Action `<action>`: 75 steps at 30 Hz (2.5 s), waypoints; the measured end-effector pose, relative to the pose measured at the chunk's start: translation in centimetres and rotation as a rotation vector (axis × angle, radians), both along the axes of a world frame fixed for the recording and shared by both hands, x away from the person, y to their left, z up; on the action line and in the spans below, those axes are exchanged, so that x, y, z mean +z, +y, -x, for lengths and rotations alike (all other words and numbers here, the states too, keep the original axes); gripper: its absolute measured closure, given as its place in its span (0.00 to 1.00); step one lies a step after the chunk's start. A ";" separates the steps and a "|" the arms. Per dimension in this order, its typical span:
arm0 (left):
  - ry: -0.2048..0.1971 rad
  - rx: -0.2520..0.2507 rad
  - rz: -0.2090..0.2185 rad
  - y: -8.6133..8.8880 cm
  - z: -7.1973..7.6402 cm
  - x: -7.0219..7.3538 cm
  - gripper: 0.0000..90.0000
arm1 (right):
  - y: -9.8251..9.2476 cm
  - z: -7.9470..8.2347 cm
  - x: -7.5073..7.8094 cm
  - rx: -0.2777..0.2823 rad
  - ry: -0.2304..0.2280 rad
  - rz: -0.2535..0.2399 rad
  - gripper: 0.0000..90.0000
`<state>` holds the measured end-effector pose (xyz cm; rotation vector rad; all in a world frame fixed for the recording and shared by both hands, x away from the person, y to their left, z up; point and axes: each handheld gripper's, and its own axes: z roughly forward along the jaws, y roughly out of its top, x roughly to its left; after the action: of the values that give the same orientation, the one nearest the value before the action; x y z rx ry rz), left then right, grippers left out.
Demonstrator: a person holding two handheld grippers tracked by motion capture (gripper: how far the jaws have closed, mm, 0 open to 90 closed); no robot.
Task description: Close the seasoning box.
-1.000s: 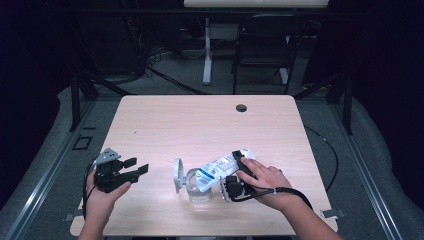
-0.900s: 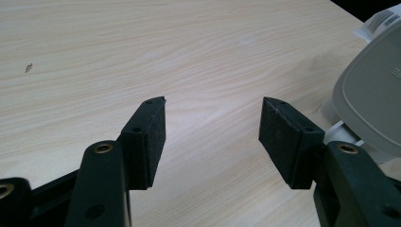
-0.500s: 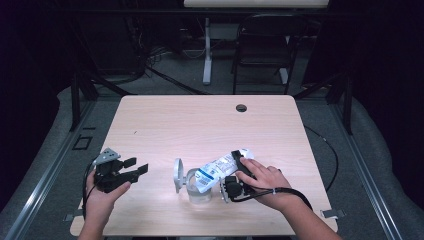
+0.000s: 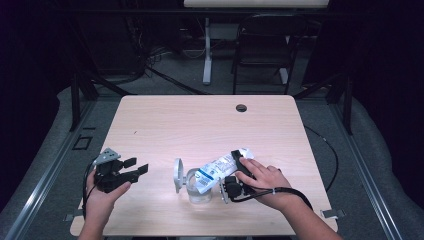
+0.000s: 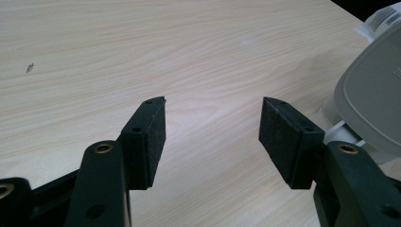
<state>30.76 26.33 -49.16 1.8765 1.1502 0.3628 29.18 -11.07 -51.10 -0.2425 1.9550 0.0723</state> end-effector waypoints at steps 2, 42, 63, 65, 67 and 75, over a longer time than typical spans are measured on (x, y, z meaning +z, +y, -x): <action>-0.001 0.002 0.001 0.0 0.0 0.0 0.47 | 0.0 0.0 0.0 -0.001 -0.003 0.004 0.46; -0.008 0.001 0.007 0.2 0.0 0.1 0.47 | 0.3 0.1 0.2 -0.007 -0.018 0.038 0.46; -0.003 0.001 0.009 0.1 0.0 -0.1 0.47 | 0.3 0.1 0.3 -0.002 -0.025 0.054 0.46; -0.001 -0.002 0.006 0.1 -0.1 -0.1 0.47 | 0.2 0.1 0.4 0.000 -0.027 0.057 0.47; 0.000 -0.002 0.006 0.1 -0.1 -0.1 0.47 | 0.3 0.1 0.4 -0.005 -0.029 0.068 0.46; -0.007 0.006 0.011 0.2 -0.1 -0.1 0.47 | 0.2 0.0 0.4 0.002 -0.031 0.065 0.46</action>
<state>30.83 26.51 -49.24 1.8607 1.1513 0.3654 29.16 -10.90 -50.73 -0.2864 1.9283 0.0060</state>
